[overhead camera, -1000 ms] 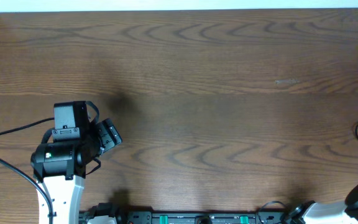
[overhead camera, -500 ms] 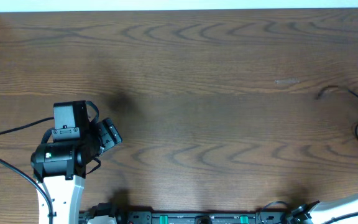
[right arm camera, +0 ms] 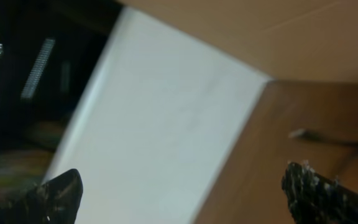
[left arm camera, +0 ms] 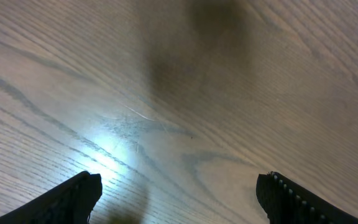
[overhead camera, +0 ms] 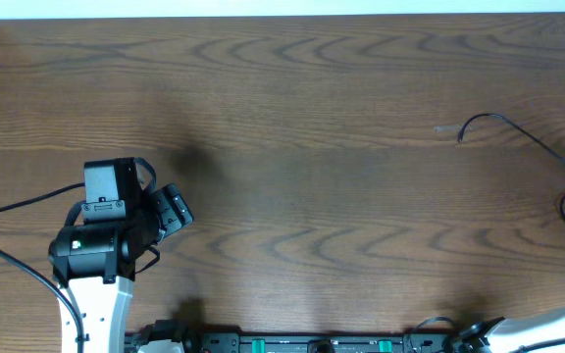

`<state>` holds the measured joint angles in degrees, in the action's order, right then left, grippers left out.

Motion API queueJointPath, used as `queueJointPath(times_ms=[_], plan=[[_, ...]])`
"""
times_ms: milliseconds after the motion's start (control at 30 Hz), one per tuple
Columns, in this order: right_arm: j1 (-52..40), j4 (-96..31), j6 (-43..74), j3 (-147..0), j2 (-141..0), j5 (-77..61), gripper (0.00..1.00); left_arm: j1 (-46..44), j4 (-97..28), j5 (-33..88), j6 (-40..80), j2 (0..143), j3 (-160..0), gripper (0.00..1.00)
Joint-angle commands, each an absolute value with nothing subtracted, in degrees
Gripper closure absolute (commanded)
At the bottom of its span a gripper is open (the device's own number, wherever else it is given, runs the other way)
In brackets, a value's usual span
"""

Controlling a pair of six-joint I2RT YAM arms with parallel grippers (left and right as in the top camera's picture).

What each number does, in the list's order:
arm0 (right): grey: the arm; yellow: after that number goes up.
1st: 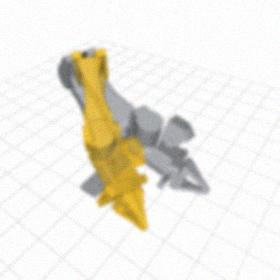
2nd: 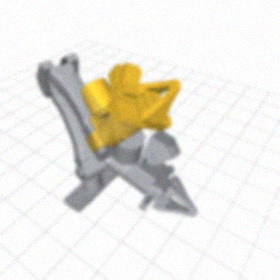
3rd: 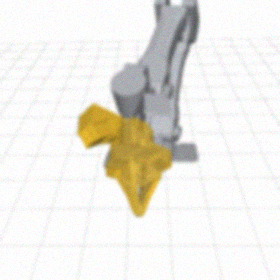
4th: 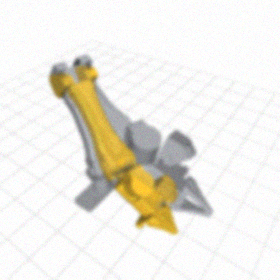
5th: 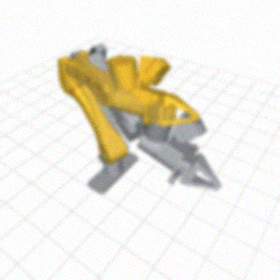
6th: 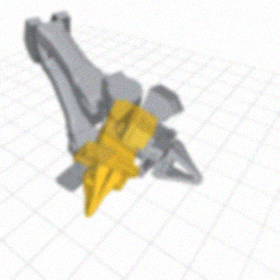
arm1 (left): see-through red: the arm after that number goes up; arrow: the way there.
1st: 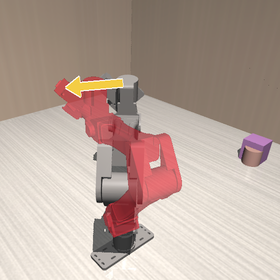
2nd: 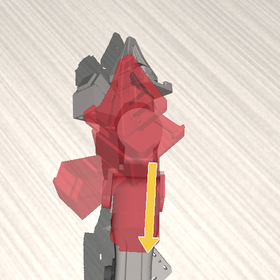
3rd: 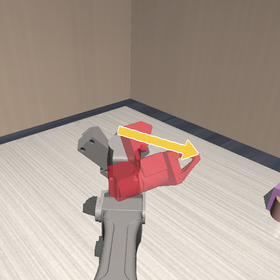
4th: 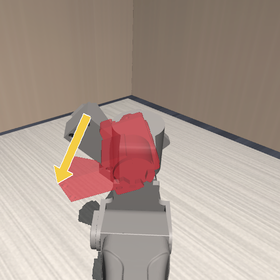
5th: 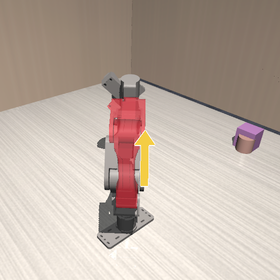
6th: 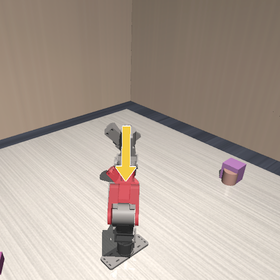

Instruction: Untangle cables

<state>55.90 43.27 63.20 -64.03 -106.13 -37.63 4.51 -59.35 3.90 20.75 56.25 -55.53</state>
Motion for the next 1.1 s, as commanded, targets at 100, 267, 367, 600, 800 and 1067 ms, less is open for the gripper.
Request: queueJointPath(times_ms=[100,267,367,600,800,1067], plan=[[55.7,34.3,78.3,-64.6,-98.8,-38.9,0.01,4.8,-59.3,4.1,20.2,56.0,-56.2,0.15],[55.8,20.0,60.1,-64.6,-91.9,-27.7,0.01,4.8,-59.3,4.1,20.2,56.0,-56.2,0.15],[55.9,19.9,44.7,-64.6,-88.2,-21.0,0.01,4.8,-59.2,4.1,20.2,56.0,-56.2,0.15],[56.7,10.9,44.7,-64.6,-86.7,1.0,0.99,4.8,-59.1,4.1,20.2,56.0,-56.2,0.15],[57.2,1.2,32.3,-64.6,-94.0,21.2,0.99,4.8,-58.8,4.1,20.2,56.1,-56.2,0.15],[58.8,-0.6,23.9,-64.6,-108.0,20.8,0.99,4.8,-58.0,4.1,20.2,56.1,-56.2,0.15]])
